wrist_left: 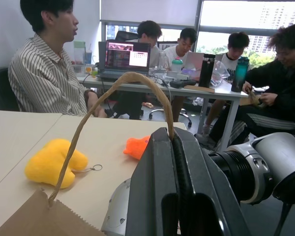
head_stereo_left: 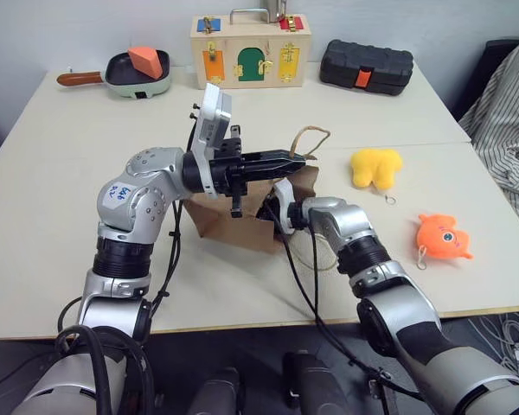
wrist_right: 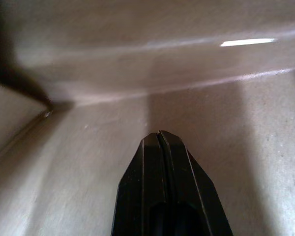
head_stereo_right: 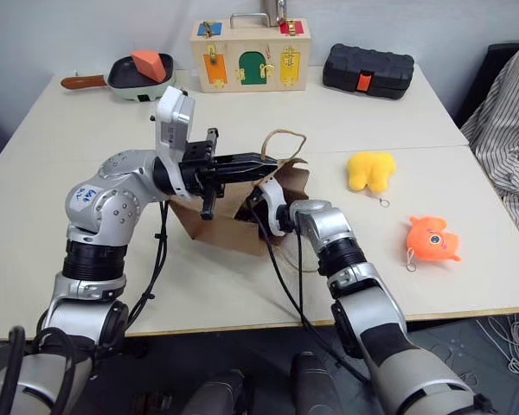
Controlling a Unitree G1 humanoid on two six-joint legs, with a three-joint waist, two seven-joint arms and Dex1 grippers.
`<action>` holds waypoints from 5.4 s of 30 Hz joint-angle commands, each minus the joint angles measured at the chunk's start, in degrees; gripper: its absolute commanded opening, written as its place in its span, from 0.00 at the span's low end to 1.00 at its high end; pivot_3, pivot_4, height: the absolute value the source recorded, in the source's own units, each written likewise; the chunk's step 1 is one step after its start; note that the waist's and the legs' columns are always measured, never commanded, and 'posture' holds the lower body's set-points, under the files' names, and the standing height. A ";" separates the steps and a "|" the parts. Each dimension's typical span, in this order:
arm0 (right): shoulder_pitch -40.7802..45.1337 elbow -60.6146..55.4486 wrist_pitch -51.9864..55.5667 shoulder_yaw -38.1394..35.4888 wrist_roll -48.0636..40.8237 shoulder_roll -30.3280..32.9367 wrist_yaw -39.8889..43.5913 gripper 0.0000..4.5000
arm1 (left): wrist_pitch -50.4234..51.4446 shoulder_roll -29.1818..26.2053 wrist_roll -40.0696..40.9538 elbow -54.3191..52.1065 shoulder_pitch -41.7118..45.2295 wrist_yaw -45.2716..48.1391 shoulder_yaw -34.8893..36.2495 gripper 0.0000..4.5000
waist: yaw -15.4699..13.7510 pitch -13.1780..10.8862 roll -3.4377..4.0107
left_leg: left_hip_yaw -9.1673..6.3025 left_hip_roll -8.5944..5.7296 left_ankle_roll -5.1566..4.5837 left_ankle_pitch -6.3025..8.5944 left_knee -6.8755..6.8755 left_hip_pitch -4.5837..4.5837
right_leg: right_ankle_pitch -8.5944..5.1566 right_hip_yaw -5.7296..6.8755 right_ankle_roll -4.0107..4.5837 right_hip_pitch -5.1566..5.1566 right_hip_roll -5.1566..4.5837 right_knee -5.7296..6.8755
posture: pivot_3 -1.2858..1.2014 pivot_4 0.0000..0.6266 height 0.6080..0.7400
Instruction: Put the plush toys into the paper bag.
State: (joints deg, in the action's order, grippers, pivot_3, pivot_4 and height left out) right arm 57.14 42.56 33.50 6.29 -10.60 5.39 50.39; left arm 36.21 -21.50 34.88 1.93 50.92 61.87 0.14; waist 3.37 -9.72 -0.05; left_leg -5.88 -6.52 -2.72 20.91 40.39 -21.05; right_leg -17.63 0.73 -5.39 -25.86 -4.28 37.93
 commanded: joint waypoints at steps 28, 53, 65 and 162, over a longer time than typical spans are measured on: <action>-0.69 3.18 5.45 -9.80 -4.33 -1.75 -10.22 0.00 | -0.32 -4.80 3.35 2.05 5.05 -2.70 7.52 0.00 | -0.13 0.16 0.20 | -0.07 -0.09 0.00 0.00 -0.35 0.60 | 0.00 0.00 0.00 0.44 -0.10 0.05 | 0.52 0.24 1.00; -20.74 -60.19 17.70 -6.54 -6.36 17.62 -9.40 0.00 | -1.63 -4.85 -0.63 1.75 2.94 -2.92 3.08 0.00 | -0.96 0.15 0.20 | -0.04 -0.12 0.00 0.01 -0.42 0.49 | 0.00 -0.05 0.00 0.27 -0.07 -0.13 | 0.52 0.24 1.00; -27.63 -62.15 31.44 -32.27 -16.87 40.20 -11.03 0.27 | -1.10 -4.71 -0.07 0.78 2.31 -2.83 2.66 0.00 | -3.99 0.14 0.19 | -0.04 -0.25 -0.08 0.01 -0.38 0.13 | 0.00 -0.19 0.00 0.27 -0.14 -0.49 | 0.52 0.24 1.00; -6.11 -18.06 -28.08 8.59 7.83 3.51 -11.33 0.00 | -1.36 -3.29 0.67 2.00 2.92 -5.67 4.19 0.00 | -0.15 0.14 0.20 | 0.00 -0.36 -0.06 -0.01 -0.19 -0.13 | 0.02 -0.03 0.04 -0.59 -0.18 0.08 | 0.52 0.24 1.00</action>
State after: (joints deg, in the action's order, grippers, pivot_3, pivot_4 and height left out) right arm 50.07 25.69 1.93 18.06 1.33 9.84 37.46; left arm 35.00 -24.20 34.08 5.08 53.26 55.91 2.40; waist 3.22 -9.58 0.15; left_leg -5.89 -6.88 -2.78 20.89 40.21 -21.18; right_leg -17.61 0.71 -5.35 -26.45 -4.46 38.01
